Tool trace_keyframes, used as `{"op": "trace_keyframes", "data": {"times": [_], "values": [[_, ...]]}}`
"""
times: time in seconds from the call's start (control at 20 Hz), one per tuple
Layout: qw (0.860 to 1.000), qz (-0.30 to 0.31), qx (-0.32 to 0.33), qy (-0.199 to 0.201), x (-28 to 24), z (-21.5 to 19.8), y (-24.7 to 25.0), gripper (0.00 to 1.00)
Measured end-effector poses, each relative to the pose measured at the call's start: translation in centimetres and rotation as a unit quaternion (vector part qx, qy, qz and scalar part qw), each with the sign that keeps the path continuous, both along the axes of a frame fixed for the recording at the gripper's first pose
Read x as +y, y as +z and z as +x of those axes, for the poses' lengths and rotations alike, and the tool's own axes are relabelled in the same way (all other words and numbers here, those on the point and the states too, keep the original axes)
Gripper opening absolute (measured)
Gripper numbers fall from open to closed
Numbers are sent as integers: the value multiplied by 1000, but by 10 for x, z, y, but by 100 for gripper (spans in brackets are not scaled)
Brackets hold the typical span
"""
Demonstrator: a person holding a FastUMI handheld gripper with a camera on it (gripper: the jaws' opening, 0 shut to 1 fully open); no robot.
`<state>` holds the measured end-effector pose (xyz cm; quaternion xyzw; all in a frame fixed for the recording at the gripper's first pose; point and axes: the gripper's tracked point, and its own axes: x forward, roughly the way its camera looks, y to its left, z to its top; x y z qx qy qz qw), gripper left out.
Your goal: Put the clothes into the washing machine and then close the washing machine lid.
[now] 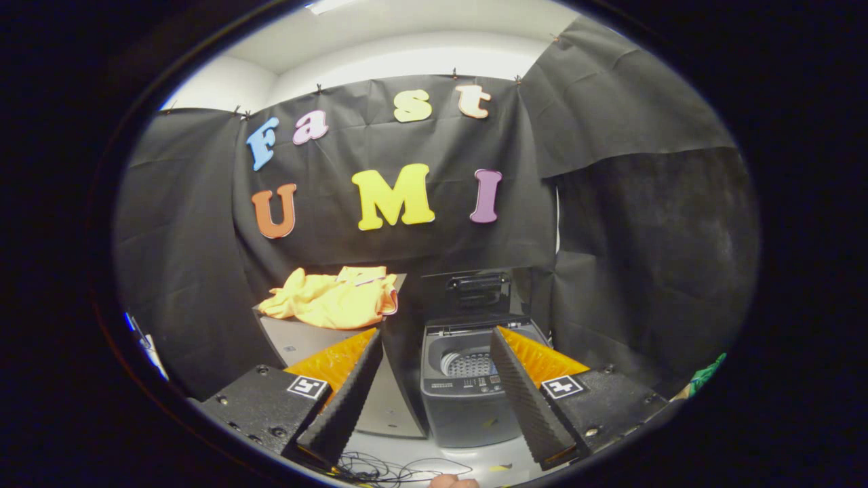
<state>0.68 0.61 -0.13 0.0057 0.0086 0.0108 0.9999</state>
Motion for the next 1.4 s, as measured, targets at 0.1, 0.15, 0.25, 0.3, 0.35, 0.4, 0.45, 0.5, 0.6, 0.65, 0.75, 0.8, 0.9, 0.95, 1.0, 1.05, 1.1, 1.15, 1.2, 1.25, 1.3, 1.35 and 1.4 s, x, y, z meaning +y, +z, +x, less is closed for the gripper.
{"op": "trace_keyframes", "data": {"times": [0.1, 0.15, 0.25, 0.3, 0.35, 0.4, 0.45, 0.5, 0.6, 0.65, 0.75, 0.8, 0.9, 0.95, 1.0, 1.05, 1.1, 1.15, 1.2, 1.25, 1.3, 1.35, 1.4], "values": [[1000, -2, 0, 1, 1, 1, 1, 100], [1000, -4, 0, 1, 2, 1, 2, 100], [1000, -5, 0, 2, 5, 5, 5, 100], [1000, -6, 0, 4, 8, 7, 7, 100], [1000, -9, 0, 5, 10, 9, 9, 100], [1000, -10, -1, 7, 12, 12, 12, 100], [1000, -12, -3, 9, 16, 14, 16, 100], [1000, -13, -4, 9, 18, 17, 20, 100], [1000, -10, -10, 13, 25, 25, 31, 100], [1000, -8, -13, 15, 30, 28, 36, 100], [1000, -7, -18, 20, 39, 38, 46, 100], [999, -8, -21, 24, 45, 43, 53, 100], [999, -15, -27, 31, 58, 56, 67, 100], [999, -19, -30, 36, 64, 64, 73, 100], [998, -22, -32, 42, 73, 70, 80, 100], [998, -23, -34, 49, 82, 77, 86, 100], [997, -24, -37, 56, 91, 85, 93, 100], [997, -26, -40, 61, 100, 94, 98, 100], [997, -28, -42, 66, 110, 104, 104, 100], [996, -31, -41, 74, 121, 115, 106, 100], [995, -31, -38, 82, 134, 125, 111, 100], [995, -30, -38, 92, 147, 136, 114, 100], [994, -31, -35, 98, 160, 149, 116, 100]]}}
